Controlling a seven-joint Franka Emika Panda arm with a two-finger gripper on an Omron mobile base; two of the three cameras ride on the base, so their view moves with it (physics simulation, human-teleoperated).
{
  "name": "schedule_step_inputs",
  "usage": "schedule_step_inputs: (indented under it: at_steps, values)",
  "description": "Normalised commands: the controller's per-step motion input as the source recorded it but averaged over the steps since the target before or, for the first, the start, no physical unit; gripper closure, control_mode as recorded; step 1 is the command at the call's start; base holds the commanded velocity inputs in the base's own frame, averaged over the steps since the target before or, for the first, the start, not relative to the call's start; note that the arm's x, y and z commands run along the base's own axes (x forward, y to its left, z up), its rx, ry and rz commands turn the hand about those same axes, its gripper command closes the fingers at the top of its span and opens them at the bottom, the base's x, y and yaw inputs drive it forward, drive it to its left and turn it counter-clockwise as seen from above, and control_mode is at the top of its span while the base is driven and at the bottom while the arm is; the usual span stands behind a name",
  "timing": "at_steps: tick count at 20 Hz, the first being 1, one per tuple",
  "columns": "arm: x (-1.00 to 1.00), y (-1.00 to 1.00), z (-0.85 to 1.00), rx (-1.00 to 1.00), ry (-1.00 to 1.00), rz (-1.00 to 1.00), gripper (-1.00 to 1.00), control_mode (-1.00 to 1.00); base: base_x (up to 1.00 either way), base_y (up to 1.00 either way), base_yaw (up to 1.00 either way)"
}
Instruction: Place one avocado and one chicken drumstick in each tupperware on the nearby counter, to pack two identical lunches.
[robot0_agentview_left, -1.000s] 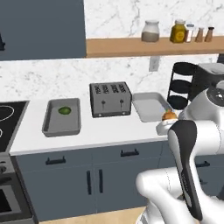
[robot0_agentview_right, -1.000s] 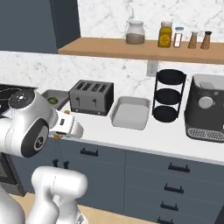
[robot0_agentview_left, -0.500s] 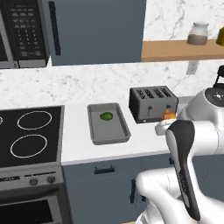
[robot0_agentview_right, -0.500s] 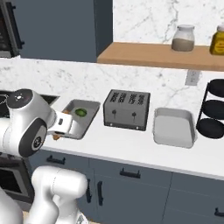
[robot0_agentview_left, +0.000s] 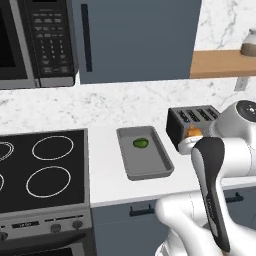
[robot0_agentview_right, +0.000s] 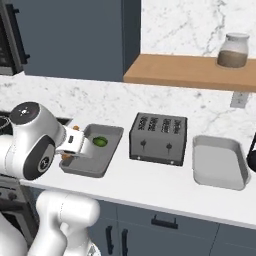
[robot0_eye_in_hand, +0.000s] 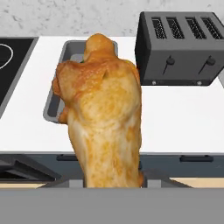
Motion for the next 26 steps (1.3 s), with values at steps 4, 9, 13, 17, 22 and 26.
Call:
schedule_step_inputs:
  at_steps: [4,9,13,17,22,26]
  values:
    - [0.00,0.00,0.00,0.00,0.00,0.00,1.00,1.00,0.39,0.55,0.00]
    - [0.00,0.00,0.00,0.00,0.00,0.00,1.00,1.00,0.40,0.52,0.00]
    - [0.00,0.00,0.00,0.00,0.00,0.00,1.00,1.00,0.46,0.06,-0.01]
    - [0.02,0.00,0.00,0.00,0.04,0.00,1.00,-1.00,0.22,0.00,0.00]
    - [0.02,0.00,0.00,0.00,0.01,-0.01,1.00,-1.00,0.00,0.00,0.00]
    - [0.25,-0.02,-0.08,0.00,-0.03,0.00,1.00,-1.00,0.00,0.00,0.00]
